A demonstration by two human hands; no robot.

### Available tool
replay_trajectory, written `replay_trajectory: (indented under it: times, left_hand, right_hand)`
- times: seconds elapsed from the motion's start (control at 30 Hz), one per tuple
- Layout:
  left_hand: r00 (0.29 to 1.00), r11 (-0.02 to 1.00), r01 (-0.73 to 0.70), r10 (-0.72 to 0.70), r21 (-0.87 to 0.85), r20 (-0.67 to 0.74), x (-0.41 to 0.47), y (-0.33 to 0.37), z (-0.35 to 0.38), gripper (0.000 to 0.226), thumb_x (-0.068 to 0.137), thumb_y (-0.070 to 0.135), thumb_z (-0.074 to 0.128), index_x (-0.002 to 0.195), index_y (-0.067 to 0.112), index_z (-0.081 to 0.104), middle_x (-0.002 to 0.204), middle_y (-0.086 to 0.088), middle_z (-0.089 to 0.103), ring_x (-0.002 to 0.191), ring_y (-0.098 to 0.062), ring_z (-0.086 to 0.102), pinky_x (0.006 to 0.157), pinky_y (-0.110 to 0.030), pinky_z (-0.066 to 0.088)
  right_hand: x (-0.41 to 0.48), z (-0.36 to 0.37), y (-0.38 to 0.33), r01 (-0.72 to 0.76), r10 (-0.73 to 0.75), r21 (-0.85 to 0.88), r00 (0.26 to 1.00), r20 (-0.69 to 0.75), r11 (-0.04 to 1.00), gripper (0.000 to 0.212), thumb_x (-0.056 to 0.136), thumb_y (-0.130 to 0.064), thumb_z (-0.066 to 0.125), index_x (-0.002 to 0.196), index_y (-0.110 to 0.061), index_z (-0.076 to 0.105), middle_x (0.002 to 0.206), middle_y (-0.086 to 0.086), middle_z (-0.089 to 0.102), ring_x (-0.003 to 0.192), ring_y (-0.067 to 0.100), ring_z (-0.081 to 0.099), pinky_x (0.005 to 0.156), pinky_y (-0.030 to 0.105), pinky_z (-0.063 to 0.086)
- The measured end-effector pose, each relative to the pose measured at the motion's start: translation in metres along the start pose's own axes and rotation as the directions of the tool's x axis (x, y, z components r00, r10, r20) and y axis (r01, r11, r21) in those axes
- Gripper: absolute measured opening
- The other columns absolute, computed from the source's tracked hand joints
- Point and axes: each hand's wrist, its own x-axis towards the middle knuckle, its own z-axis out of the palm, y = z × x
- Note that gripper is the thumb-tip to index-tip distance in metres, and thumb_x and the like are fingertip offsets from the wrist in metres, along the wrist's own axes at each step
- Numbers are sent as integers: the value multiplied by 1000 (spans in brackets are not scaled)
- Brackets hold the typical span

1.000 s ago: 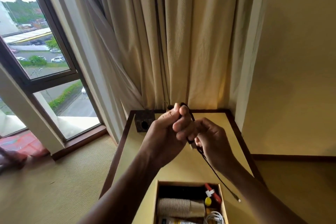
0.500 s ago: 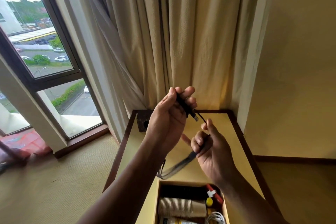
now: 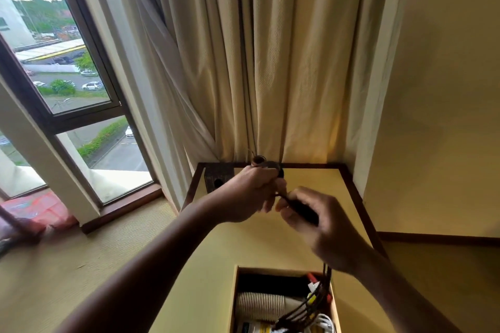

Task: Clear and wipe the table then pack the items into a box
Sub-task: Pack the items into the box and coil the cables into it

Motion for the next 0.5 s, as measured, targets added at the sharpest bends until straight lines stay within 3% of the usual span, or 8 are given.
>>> replay_trajectory:
  times: [0.07,0.1,0.17,0.23,0.33,0.4,0.47,0.5]
  left_hand:
    - [996,937,61,-36,-343,79,-8,-3,-2,31,110,23,40,94,10,64,71,-11,49,59,-19,45,55,-33,36]
    - [990,898,78,-20,-432,137,-11,-4,-2,36,110,26,38,98,6,65,71,-13,45,59,-21,41,56,-34,34]
    - [966,823,94,60,-560,251,-17,-7,0,39,109,28,36,101,2,63,69,-8,40,58,-18,36,57,-31,33]
    - [946,678,138,127,-722,299,-20,-2,4,34,108,27,36,98,5,60,67,-2,33,57,-15,31,57,-30,29]
    - [968,337,131,158,-932,193,-24,9,19,29,108,22,36,92,9,56,65,-1,26,56,-15,25,59,-32,26]
    - [985,124,36,162,-992,56,-22,16,31,27,107,17,34,93,8,55,63,1,31,56,-15,28,64,-32,34]
    - [986,3,-76,147,-997,-74,-20,25,37,26,106,17,35,95,7,56,62,2,40,57,-15,31,71,-33,36]
    - [983,-18,-127,128,-992,-128,-19,29,37,25,106,18,36,97,7,57,64,1,44,58,-15,35,74,-34,36]
  right_hand:
    - [3,-16,0,50,-53,-78,998,-36,996,10,95,-16,68,103,-20,72,89,-12,71,85,10,68,69,15,50]
    - [4,-22,3,67,-74,-103,995,-70,992,13,93,-17,70,105,-20,72,94,-10,72,90,12,70,73,16,53]
    - [9,-28,8,102,-117,-117,985,-129,988,21,90,-21,73,110,-17,73,102,-9,75,100,12,71,82,21,57]
    - [12,-26,14,177,-206,-157,960,-189,972,27,90,-23,71,115,-12,73,105,-8,75,102,7,71,84,21,57]
    - [15,-7,21,183,-236,-193,923,-304,964,35,95,-24,61,127,-9,66,100,-12,71,91,-5,68,76,8,50]
    - [16,12,29,107,-157,-158,926,-345,982,40,101,-27,50,139,-15,57,109,-10,70,101,0,67,82,12,52]
    - [13,31,37,32,-67,-119,949,-307,992,39,106,-17,44,145,-18,49,121,-7,68,112,1,64,90,19,54]
    - [11,39,42,2,-33,-110,957,-288,994,39,106,-11,43,143,-19,48,117,-6,69,107,-1,66,87,19,54]
